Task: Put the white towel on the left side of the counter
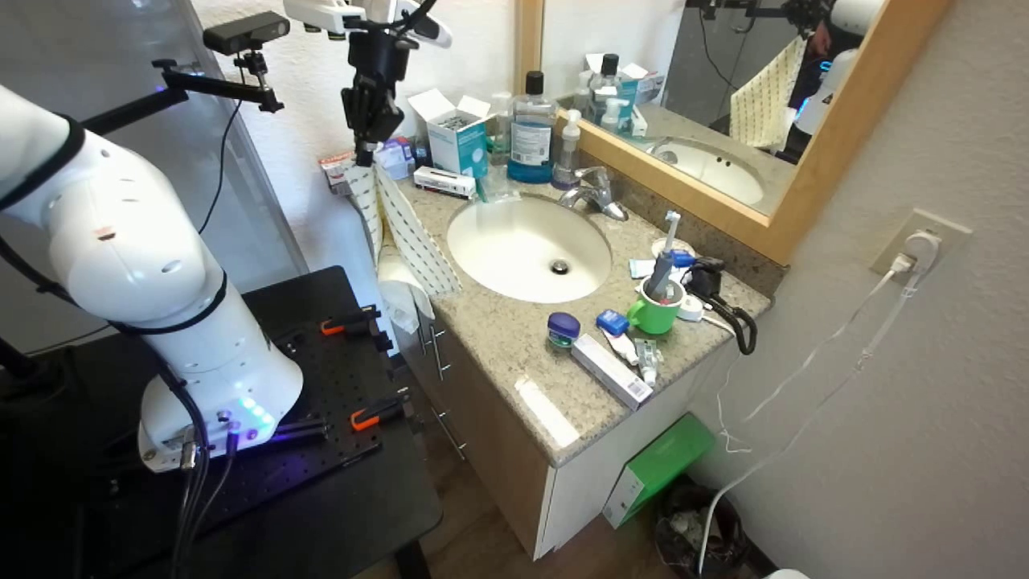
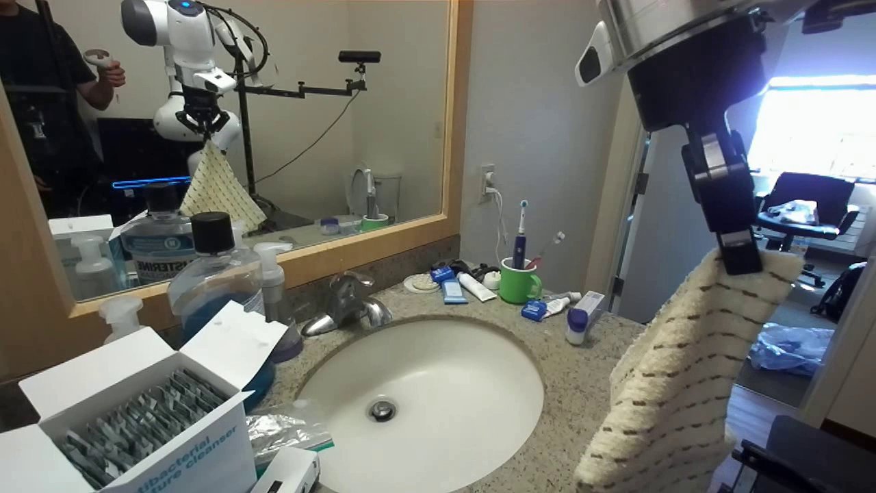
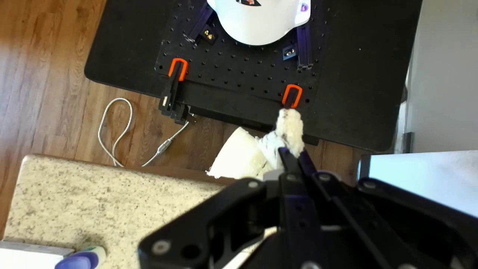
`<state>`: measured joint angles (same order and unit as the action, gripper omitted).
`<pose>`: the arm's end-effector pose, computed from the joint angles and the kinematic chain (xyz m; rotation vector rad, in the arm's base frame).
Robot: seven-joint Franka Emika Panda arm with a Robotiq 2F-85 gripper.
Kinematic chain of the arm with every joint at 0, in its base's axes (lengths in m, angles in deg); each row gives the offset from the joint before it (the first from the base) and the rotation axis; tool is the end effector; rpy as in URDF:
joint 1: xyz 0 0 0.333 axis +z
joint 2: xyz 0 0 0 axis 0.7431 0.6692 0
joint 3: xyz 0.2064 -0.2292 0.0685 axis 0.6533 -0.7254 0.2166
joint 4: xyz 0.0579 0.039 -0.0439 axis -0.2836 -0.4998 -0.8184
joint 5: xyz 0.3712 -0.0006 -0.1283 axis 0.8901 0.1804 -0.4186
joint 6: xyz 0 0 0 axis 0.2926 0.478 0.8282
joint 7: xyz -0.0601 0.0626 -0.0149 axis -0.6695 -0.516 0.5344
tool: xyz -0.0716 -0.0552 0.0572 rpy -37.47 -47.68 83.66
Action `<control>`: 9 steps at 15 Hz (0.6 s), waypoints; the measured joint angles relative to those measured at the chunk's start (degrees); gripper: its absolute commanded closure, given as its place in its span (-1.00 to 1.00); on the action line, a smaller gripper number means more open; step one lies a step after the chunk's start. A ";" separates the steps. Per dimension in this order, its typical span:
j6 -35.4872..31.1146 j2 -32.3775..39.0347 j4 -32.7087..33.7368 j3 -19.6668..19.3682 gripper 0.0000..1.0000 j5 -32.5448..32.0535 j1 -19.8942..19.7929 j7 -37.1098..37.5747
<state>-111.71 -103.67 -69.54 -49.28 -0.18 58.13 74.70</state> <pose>0.3386 0.1134 0.4482 2.9455 0.3593 -0.6362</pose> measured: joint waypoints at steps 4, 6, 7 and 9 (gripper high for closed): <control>0.03 2.02 2.61 1.14 0.98 0.17 0.01 1.41; -0.02 4.01 3.84 1.23 0.98 0.17 0.01 1.42; -0.15 5.19 4.51 1.23 0.98 0.17 0.01 1.42; -0.28 7.72 6.03 1.29 0.98 0.17 0.05 1.39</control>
<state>-111.99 -95.95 -63.51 -47.99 -0.01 58.18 76.09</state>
